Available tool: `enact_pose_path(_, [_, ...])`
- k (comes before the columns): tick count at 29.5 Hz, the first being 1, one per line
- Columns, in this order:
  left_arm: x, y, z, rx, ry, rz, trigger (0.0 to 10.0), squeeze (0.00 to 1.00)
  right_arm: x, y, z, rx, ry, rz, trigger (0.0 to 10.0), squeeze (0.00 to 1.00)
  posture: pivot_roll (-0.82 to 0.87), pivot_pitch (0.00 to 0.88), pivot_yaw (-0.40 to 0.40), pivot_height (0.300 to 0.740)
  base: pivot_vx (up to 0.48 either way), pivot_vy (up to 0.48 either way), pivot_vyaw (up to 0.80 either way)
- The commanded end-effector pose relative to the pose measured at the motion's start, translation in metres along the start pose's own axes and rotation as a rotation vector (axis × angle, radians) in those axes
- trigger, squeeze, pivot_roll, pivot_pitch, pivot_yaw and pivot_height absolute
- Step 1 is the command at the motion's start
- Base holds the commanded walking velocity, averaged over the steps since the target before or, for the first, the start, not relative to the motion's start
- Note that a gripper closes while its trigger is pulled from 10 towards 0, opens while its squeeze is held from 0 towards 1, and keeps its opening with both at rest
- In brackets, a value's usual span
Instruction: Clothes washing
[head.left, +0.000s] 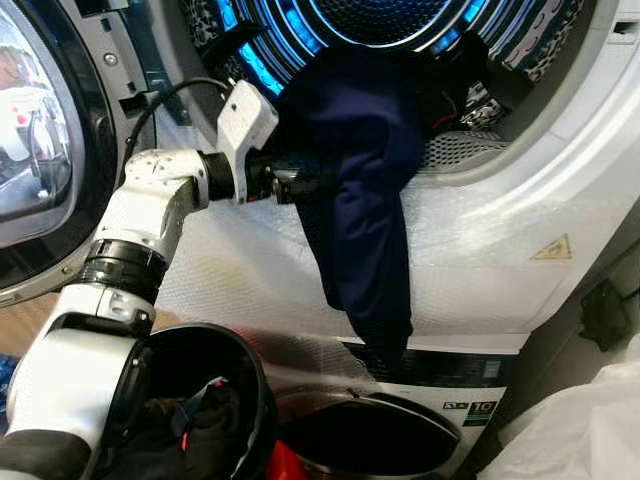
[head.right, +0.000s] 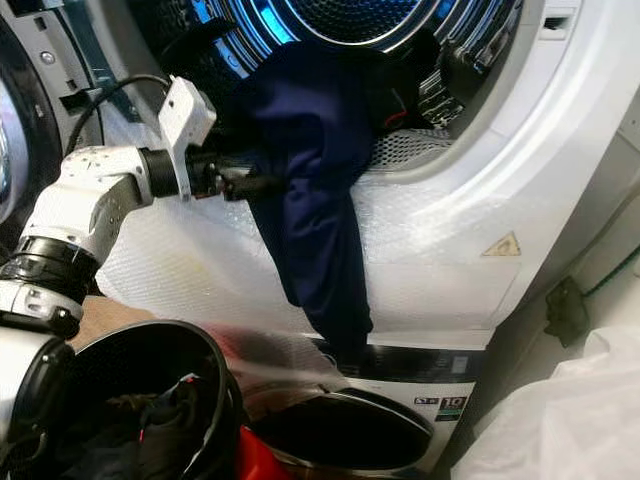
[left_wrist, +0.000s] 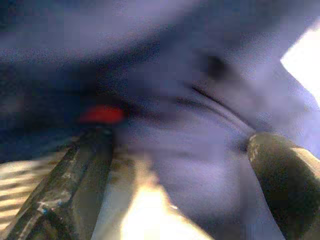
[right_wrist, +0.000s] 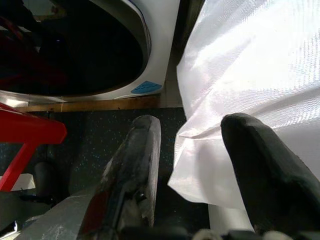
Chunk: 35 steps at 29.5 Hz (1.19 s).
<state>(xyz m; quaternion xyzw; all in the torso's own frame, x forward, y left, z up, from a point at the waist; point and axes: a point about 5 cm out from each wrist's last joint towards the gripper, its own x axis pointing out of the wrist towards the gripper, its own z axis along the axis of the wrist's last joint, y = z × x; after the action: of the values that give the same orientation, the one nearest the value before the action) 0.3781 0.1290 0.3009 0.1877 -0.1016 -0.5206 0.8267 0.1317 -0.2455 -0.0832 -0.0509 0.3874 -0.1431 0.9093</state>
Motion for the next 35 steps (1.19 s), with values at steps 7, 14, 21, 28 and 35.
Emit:
enact_pose_path(7, [0.040,-0.025,0.026,0.199,-0.109,-0.191,10.0,0.00,-0.001,0.005,-0.003,-0.005,0.009,0.020,10.0,0.00,-0.12,0.000,0.083,0.740,0.000,0.000,0.00])
enact_pose_path(14, [0.061,-0.031,0.013,0.262,-0.043,-0.110,10.0,0.00,-0.002,0.005,-0.003,0.010,0.003,0.007,10.0,0.00,-0.15,0.000,0.095,0.740,0.000,0.000,0.00])
enact_pose_path(21, [0.086,-0.040,0.009,0.268,-0.068,0.042,0.6,0.00,-0.007,0.003,-0.013,0.017,0.020,-0.005,10.0,0.00,-0.17,0.000,0.102,0.740,0.000,0.000,0.00])
enact_pose_path(28, [0.093,-0.051,0.009,0.212,-0.135,-0.040,0.0,0.00,-0.007,0.001,-0.012,0.020,0.020,-0.011,10.0,0.00,-0.18,0.000,0.105,0.740,0.000,0.000,0.00])
enact_pose_path(35, [0.091,-0.037,0.026,0.180,-0.224,0.048,0.0,0.00,-0.007,0.001,-0.012,0.026,0.015,-0.015,10.0,0.00,-0.19,0.000,0.108,0.740,0.000,0.000,0.00])
